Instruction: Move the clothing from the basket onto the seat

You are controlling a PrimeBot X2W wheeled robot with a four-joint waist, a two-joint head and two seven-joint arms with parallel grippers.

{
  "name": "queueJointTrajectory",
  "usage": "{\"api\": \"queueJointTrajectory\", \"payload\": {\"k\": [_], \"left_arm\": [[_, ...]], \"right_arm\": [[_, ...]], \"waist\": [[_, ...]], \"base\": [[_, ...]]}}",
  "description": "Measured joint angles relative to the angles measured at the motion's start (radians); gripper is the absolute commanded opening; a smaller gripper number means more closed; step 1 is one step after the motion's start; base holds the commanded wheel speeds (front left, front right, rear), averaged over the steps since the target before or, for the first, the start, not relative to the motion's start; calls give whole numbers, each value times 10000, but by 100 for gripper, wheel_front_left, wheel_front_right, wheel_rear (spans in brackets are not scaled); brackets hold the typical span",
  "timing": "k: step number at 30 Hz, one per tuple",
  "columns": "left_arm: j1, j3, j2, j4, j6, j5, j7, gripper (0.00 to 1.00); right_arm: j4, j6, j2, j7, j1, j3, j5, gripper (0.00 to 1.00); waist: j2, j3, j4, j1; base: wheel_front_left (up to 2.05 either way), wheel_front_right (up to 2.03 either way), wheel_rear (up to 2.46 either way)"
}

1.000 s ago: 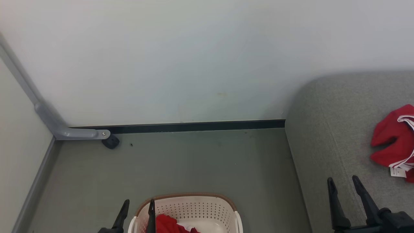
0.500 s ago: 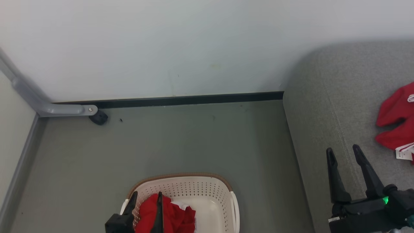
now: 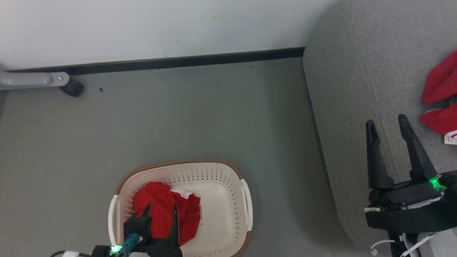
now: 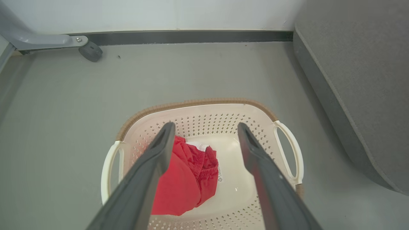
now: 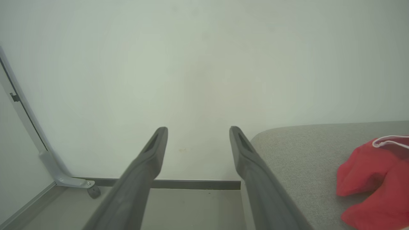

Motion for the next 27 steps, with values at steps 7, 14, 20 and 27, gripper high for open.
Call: {"api": "queueJointTrajectory", "payload": {"k": [7, 14, 20, 27], "left_arm": [[-1053, 169, -38, 1147, 0, 40, 357, 100], [-2076, 594, -10, 2056, 0, 408, 717, 100], [-2941, 976, 355, 2694, 0, 635, 1064, 100], [-3862, 1154, 777, 3331, 0, 1135, 1373, 100]], "right_arm": [[-539, 113, 8, -2, -542, 25, 42, 100], [-897, 113, 109, -10, -837, -92, 318, 100], [-1080, 153, 242, -94, -1086, -182, 514, 100], [-1198, 167, 353, -128, -1537, -314, 635, 100]], "waist": [[0, 1006, -412, 0], [0, 2028, -885, 1], [1, 2923, -1286, 0], [1, 3967, -1669, 0]], "base": [[0, 0, 0], [0, 0, 0], [0, 0, 0], [0, 0, 0]]}}
